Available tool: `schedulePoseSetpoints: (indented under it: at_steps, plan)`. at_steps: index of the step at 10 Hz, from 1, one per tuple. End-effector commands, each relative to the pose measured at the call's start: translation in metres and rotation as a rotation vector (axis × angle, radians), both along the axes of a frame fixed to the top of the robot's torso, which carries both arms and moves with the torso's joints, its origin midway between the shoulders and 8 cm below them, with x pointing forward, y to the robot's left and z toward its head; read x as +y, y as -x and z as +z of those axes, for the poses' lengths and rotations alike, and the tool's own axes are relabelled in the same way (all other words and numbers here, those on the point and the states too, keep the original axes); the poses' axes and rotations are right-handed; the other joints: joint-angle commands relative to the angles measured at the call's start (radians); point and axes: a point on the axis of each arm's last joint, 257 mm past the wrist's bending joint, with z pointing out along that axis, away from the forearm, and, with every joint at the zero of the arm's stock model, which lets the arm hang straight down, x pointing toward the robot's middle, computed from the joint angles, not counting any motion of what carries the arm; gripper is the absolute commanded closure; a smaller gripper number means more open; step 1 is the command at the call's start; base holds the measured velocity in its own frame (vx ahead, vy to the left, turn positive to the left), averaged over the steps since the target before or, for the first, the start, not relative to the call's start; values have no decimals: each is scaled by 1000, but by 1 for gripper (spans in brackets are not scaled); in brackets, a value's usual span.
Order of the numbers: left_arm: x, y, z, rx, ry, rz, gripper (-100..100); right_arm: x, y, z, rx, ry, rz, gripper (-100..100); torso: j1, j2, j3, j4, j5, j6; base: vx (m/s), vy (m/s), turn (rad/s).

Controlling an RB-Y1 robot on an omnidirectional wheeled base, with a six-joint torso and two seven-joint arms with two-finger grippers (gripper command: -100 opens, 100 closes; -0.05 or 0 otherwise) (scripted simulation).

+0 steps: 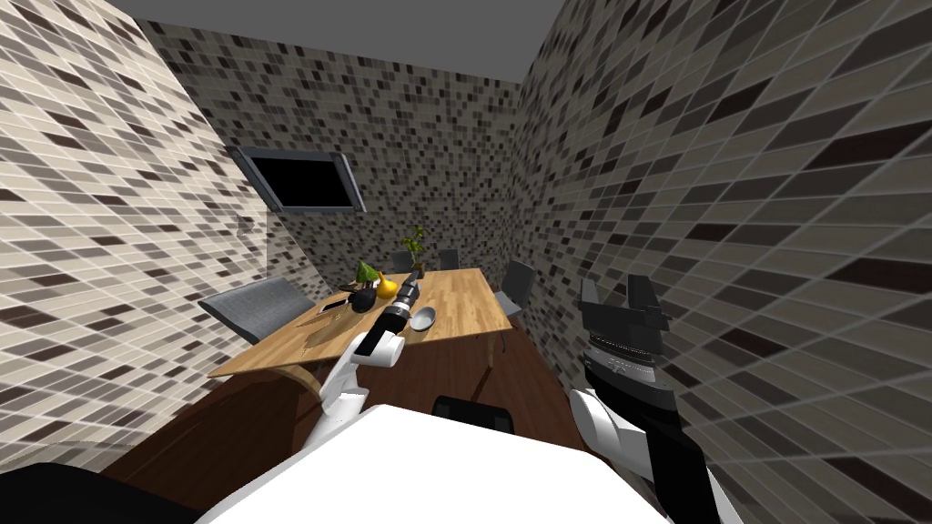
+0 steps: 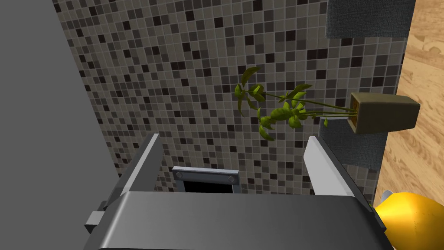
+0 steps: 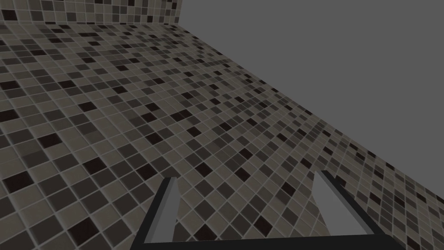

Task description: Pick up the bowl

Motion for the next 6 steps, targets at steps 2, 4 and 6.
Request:
schedulePoseSetpoints:
  at_steps: [2, 4, 6]
  plan:
    - [4, -8, -16, 64, 24, 13, -100, 0, 0, 0, 0, 0, 0, 0, 0, 0, 0, 0, 0, 0, -6, -22, 45]
    - [7, -15, -28, 112, 47, 22, -100, 0, 0, 0, 0, 0, 0, 0, -1, 0, 0, 0, 0, 0, -7, -27, 42]
    - [9, -21, -38, 153, 67, 29, -100, 0, 0, 0, 0, 0, 0, 0, 0, 0, 0, 0, 0, 0, -3, -14, 22]
